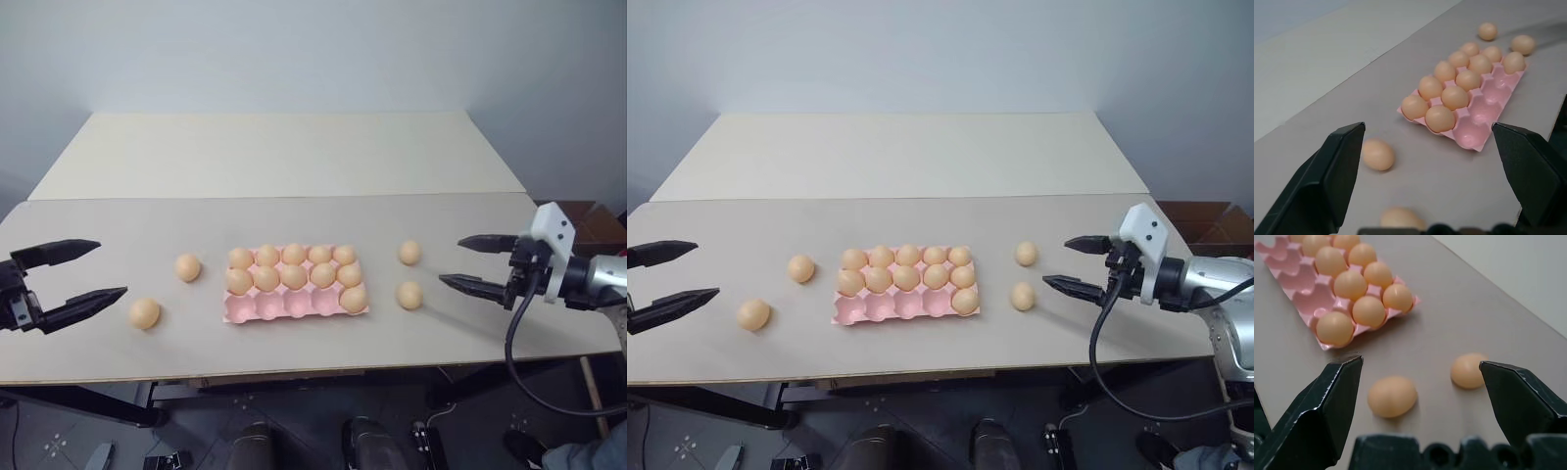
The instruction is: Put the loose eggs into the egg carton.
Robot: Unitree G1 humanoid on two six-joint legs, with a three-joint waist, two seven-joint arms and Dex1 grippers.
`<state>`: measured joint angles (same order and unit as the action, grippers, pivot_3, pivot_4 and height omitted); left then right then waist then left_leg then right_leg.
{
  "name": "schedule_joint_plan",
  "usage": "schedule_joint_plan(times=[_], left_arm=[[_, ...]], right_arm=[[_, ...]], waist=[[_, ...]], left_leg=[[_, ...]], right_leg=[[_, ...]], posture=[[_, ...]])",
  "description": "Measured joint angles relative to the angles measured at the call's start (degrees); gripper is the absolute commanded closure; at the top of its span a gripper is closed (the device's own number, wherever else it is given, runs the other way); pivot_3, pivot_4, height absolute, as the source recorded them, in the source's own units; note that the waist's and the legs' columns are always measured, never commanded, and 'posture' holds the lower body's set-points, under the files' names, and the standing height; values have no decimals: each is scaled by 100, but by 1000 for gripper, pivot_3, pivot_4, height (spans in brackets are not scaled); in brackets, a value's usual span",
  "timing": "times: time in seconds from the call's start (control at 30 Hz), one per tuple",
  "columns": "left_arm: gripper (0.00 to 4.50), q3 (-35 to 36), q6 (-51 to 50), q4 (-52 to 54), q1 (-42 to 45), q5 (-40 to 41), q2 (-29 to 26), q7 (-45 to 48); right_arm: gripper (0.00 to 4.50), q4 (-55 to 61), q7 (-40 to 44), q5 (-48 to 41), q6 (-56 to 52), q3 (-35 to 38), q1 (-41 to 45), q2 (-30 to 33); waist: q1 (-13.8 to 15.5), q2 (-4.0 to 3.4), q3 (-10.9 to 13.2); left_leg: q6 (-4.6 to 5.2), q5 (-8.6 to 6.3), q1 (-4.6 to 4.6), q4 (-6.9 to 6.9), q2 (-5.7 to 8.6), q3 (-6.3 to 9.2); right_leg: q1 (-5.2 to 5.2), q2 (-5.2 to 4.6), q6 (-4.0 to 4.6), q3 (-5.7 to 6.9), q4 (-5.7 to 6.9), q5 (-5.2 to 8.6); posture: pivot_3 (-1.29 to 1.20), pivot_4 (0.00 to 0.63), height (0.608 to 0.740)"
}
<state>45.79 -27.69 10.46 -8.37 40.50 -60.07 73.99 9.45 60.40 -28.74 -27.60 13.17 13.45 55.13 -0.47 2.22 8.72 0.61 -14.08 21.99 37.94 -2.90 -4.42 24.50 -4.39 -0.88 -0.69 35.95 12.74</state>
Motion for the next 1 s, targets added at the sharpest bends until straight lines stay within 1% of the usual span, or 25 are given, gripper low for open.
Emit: schedule_joint_plan(times=[0.1,0.17,0.23,0.33,0.43,0.57,0.73,0.83,0.87,0.9,0.97,1.0], left_arm=[[0,-136,-7,68,21,22,36,51],[0,-246,-59,256,9,121,159,59],[0,-377,-108,299,22,175,196,77],[0,-534,-113,286,175,208,190,99],[0,-820,-107,130,527,208,91,165],[0,-1139,-95,-52,962,184,5,236],[0,-1353,-26,-233,1157,83,-30,314],[0,-1368,-1,-242,1182,10,-31,316],[0,-1371,-1,-243,1184,5,-31,318],[0,-1373,-1,-243,1186,-1,-31,319],[0,-1373,-1,-242,1186,-16,-31,318],[0,-1373,-1,-241,1182,-17,-31,318]], right_arm=[[28,163,-184,41,-189,157,-142,135],[28,301,-246,38,-397,348,-287,270],[28,594,-484,36,-786,391,-412,381],[28,1134,-869,-69,-1430,352,-615,301],[28,1540,-1473,-89,-2018,-104,-452,-175],[28,1728,-2234,79,-2635,-854,-70,-700],[28,1607,-2960,635,-2926,-1614,161,-1049],[28,1344,-3196,930,-2932,-1863,290,-1165],[381,1255,-3251,989,-2932,-1913,341,-1211],[573,1193,-3296,1046,-2932,-1927,370,-1270],[1218,1087,-3322,1140,-2932,-1958,388,-1352],[1619,1059,-3320,1162,-2933,-1967,388,-1373]], waist=[[-18,0,0],[-15,0,0],[-19,1,0],[-17,2,-1],[-28,6,-3],[-25,5,-2],[-25,7,-3],[-22,8,-3],[-23,9,-3],[-24,9,-4],[-24,9,-4],[-25,9,-4]], left_leg=[[0,0,0,0,-1,-2],[0,0,2,0,-3,0],[0,0,0,0,-4,0],[0,0,-3,0,-4,2],[0,0,-6,0,-4,1],[0,0,7,0,-1,1],[1,1,39,0,5,-1],[1,1,37,0,5,-2],[1,1,37,0,5,-1],[1,1,36,0,3,-1],[2,1,35,0,3,0],[1,1,36,0,3,0]], right_leg=[[1,1,-1,-2,0,0],[1,2,-6,0,-1,-5],[1,3,-8,-1,1,-5],[0,5,-4,-2,2,5],[-2,6,-11,-4,1,8],[9,5,-1,-5,0,-4],[38,3,-10,-7,-1,-32],[38,3,-11,-7,0,-34],[39,4,-12,-7,1,-34],[39,6,-12,-6,3,-34],[39,6,-13,-6,4,-34],[40,6,-14,-6,4,-34]], posture=[[0,150,740],[0,150,740],[0,150,740],[0,150,740],[0,150,740],[0,150,740],[0,150,740],[0,150,740],[0,150,740],[0,150,740],[0,150,740],[0,150,740]])
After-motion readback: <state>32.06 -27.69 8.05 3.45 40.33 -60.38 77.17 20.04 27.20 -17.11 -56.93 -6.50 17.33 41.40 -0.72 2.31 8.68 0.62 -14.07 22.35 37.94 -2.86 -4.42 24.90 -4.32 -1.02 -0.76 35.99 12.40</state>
